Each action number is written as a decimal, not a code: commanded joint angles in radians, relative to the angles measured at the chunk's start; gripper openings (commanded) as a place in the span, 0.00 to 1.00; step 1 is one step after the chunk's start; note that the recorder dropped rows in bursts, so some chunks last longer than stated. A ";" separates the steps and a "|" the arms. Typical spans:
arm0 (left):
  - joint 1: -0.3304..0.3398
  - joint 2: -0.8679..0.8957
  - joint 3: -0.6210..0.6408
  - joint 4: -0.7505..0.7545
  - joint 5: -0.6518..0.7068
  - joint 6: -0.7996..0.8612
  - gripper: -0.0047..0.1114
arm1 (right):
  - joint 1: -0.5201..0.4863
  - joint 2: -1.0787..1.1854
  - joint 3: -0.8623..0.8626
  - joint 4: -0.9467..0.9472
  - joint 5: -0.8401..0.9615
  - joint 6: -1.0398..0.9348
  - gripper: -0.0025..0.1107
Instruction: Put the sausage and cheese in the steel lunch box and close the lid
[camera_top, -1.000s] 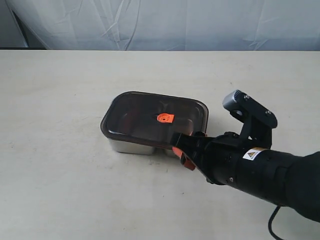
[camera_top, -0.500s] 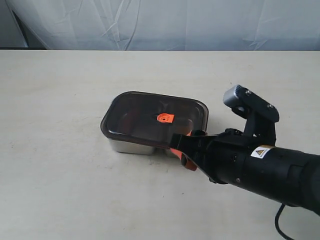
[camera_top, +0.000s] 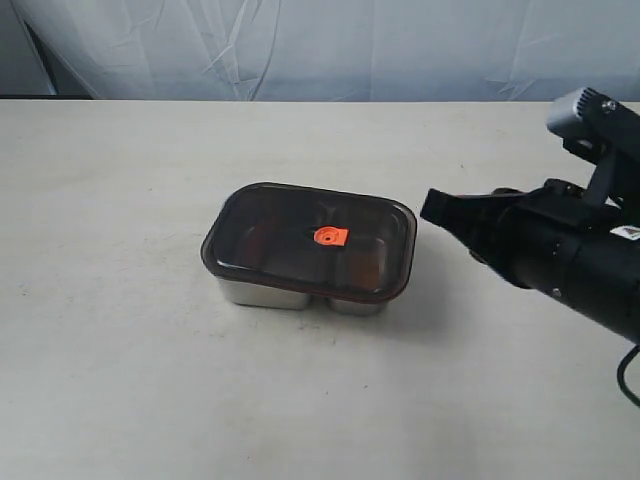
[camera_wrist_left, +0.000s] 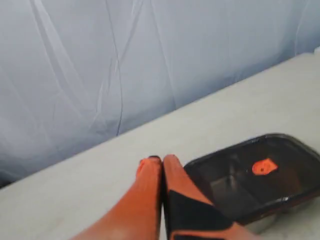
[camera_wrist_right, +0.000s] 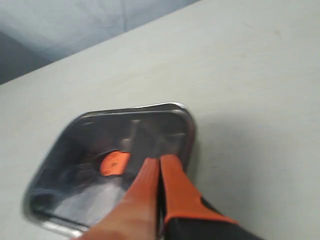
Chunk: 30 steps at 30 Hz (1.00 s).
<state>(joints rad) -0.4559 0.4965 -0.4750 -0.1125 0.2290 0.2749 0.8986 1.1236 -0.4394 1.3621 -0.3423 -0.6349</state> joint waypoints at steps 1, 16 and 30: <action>0.000 0.398 -0.021 0.112 -0.051 -0.038 0.04 | -0.219 0.083 -0.025 0.146 0.161 -0.281 0.02; 0.120 0.859 -0.144 0.002 -0.305 -0.054 0.04 | -0.469 0.622 -0.382 -0.001 0.605 -0.304 0.02; 0.120 0.859 -0.144 -0.001 -0.308 -0.056 0.04 | -0.469 0.666 -0.447 -0.001 0.619 -0.281 0.02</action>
<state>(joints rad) -0.3392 1.3537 -0.6157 -0.1059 -0.0632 0.2265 0.4338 1.7734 -0.8752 1.3685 0.2594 -0.9173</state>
